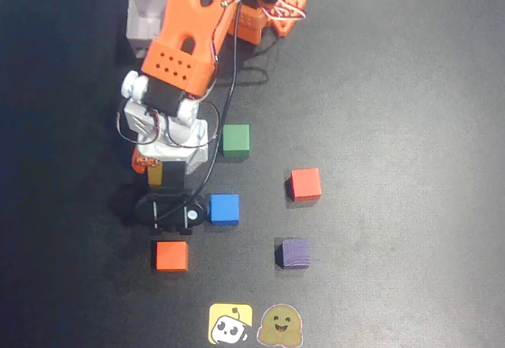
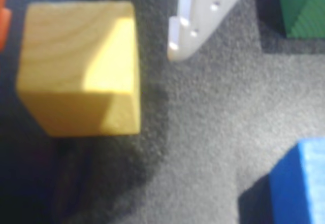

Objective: Put the yellow cube on top of the orange cube.

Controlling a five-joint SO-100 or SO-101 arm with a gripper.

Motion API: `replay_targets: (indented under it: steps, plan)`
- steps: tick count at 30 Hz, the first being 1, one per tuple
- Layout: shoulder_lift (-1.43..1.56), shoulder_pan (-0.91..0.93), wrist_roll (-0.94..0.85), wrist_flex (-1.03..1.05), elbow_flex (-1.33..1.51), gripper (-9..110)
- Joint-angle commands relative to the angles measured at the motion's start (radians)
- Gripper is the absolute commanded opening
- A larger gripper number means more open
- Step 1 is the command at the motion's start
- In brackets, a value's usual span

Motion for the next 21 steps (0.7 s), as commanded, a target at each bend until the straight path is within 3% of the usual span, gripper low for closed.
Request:
replay_targets:
  steps: [1,5,14,21]
  plan:
    - [-0.005,0.0,0.012,-0.012,-0.029,25]
    - [-0.021,0.002,0.018,-0.029,-0.021,24]
    - [-0.043,0.014,0.028,-0.041,-0.02,7]
    - [-0.015,0.015,0.038,-0.04,0.006,1]
